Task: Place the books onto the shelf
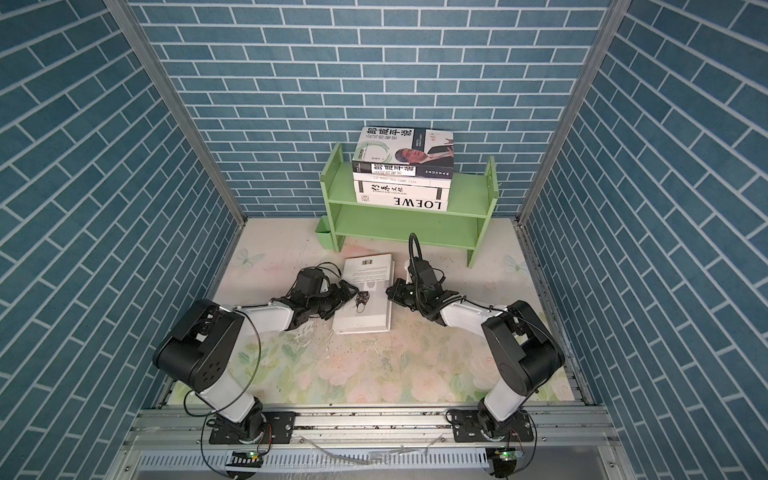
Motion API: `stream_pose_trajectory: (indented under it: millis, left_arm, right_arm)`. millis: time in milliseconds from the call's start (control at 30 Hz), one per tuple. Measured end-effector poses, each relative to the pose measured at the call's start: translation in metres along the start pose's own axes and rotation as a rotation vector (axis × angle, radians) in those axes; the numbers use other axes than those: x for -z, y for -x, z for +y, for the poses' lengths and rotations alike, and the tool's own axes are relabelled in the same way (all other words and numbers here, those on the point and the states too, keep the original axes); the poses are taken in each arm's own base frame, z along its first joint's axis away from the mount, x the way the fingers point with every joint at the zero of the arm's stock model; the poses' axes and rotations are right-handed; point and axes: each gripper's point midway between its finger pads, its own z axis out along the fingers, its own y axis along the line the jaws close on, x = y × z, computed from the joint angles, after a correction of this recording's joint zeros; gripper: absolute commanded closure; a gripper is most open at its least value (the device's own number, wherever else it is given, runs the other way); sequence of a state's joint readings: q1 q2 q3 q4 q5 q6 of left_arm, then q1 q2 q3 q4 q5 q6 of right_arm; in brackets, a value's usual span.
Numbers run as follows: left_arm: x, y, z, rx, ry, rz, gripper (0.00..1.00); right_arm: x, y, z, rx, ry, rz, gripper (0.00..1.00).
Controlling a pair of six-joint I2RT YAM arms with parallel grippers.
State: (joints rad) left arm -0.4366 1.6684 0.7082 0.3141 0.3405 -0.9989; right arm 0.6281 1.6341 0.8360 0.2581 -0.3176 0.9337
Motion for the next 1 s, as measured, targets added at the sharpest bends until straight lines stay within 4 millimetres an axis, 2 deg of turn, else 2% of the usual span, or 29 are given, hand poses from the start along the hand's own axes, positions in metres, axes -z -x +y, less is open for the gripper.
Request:
stream_pose_trajectory:
  millis: [233, 467, 700, 867, 1000]
  left_arm:
    - [0.001, -0.001, -0.002, 0.004, -0.016, 0.013, 0.06]
    - [0.011, 0.013, -0.014, 0.048, -0.163, 0.034, 0.00]
    - [0.026, 0.023, -0.027, 0.048, -0.283, 0.038, 0.00]
    - [0.034, 0.021, -0.039, 0.054, -0.396, 0.064, 0.00]
    - [0.029, 0.021, -0.046, 0.091, -0.502, 0.082, 0.00]
  right_arm:
    - [0.008, 0.001, 0.009, 0.008, -0.014, -0.007, 1.00]
    - [0.022, 0.006, 0.042, 0.038, 0.026, -0.004, 1.00]
    - [0.029, 0.012, 0.057, 0.036, 0.036, 0.003, 1.00]
    - [0.045, 0.023, 0.069, 0.023, 0.051, -0.008, 1.00]
    - [0.063, 0.035, 0.081, 0.018, 0.087, -0.021, 1.00]
